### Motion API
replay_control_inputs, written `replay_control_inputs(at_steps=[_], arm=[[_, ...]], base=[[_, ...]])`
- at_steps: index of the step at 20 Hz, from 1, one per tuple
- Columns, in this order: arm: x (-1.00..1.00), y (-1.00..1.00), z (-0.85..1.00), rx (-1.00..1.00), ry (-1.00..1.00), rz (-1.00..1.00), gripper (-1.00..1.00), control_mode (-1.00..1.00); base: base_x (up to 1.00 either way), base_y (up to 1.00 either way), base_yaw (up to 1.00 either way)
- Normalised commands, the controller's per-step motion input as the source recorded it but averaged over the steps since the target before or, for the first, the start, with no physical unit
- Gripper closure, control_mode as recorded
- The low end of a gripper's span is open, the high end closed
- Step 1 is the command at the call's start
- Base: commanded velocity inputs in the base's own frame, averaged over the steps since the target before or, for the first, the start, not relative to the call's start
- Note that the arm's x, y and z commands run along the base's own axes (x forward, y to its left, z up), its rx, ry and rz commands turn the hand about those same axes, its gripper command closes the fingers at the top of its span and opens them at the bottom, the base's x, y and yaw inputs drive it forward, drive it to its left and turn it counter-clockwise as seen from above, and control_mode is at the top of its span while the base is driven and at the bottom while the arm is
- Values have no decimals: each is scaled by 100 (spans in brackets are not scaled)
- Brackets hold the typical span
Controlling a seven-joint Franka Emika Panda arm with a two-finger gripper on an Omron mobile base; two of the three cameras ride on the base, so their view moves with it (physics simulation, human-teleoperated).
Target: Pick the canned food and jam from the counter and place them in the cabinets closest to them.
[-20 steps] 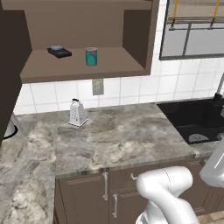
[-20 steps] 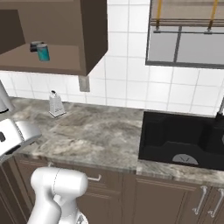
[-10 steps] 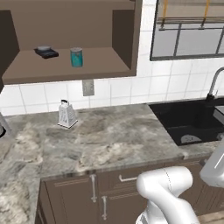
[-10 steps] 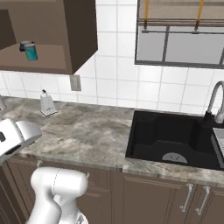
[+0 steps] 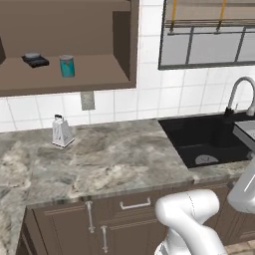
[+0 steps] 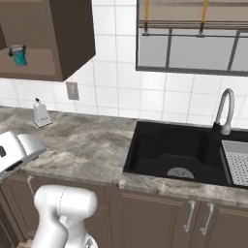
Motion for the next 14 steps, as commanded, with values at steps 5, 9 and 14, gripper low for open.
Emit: replay_control_inputs(at_steps=[5, 9, 14], arm=[[0, 0, 0, 0, 0, 0, -100, 100], [0, 0, 0, 0, 0, 0, -100, 100], [0, 0, 0, 0, 0, 0, -100, 100]], base=[[0, -45, 0], [0, -47, 0], [0, -48, 0]])
